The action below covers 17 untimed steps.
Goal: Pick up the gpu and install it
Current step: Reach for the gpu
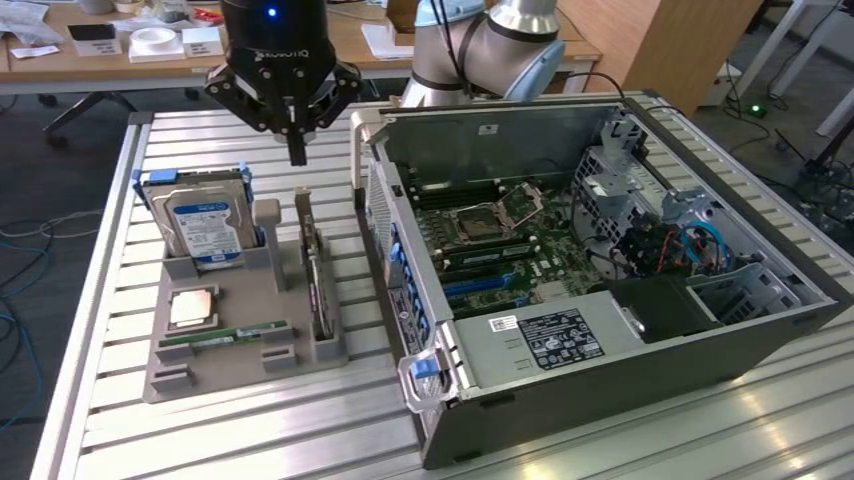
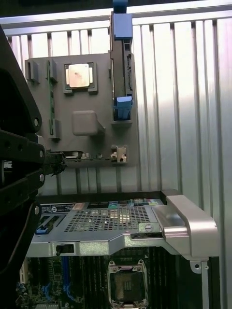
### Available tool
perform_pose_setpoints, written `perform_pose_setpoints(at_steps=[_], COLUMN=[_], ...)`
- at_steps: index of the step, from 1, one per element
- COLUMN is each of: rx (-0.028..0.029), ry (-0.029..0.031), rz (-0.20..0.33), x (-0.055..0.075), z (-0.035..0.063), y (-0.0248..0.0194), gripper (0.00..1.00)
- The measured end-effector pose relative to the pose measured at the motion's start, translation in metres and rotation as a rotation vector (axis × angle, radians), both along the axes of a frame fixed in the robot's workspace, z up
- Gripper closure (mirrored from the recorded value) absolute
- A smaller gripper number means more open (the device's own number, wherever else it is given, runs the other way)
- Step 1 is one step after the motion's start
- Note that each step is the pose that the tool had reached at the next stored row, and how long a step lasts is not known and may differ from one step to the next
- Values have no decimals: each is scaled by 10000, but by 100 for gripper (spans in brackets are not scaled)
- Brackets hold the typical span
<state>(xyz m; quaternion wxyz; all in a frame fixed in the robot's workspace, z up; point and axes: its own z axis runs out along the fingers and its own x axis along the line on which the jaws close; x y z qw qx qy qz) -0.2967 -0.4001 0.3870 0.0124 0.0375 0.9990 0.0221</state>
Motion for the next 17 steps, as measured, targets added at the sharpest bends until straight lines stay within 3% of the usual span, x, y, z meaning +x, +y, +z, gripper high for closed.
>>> perform_pose_setpoints(at_steps=[5, 17], rx=[0, 0], ry=[-1, -1], rz=[1, 2], x=[-6, -19], z=[0, 0], y=[-75, -317], gripper=[89, 89])
